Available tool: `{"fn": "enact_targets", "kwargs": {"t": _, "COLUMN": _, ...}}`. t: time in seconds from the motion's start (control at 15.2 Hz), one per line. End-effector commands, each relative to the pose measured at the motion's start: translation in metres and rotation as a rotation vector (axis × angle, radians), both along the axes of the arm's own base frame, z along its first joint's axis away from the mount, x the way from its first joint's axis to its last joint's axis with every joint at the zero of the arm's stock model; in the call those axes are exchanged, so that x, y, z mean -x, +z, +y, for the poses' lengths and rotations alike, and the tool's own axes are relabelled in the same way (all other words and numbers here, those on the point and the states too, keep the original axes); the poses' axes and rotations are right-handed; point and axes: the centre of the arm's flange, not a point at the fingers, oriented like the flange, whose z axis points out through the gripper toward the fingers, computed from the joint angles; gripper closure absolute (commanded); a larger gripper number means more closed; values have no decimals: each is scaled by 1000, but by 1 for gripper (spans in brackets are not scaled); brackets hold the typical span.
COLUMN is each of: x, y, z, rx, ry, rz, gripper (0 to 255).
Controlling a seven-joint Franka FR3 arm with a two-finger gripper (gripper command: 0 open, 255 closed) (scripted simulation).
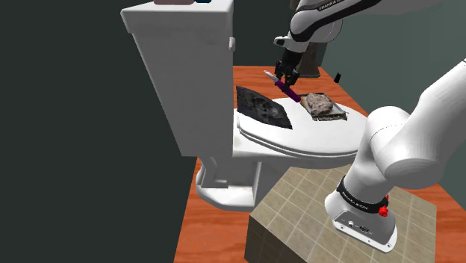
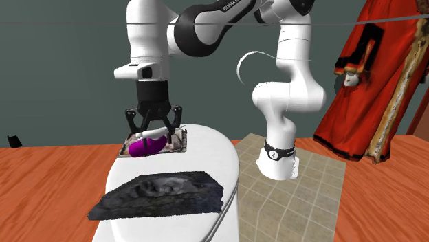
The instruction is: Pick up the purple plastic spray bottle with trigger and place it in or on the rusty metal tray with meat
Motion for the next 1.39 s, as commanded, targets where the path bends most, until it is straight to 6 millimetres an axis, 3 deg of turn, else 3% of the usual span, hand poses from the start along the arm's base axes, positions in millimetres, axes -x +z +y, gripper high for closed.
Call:
{"fn": "enact_targets", "kwargs": {"t": 0.0, "x": 1, "y": 12, "z": -1, "rx": 0, "ry": 0, "rz": 0, "gripper": 255}}
{"fn": "enact_targets", "kwargs": {"t": 0.13, "x": 1, "y": 22, "z": -1, "rx": 0, "ry": 0, "rz": 0, "gripper": 255}}
{"fn": "enact_targets", "kwargs": {"t": 1.32, "x": 129, "y": 34, "z": -192, "rx": 0, "ry": 0, "rz": 0, "gripper": 255}}
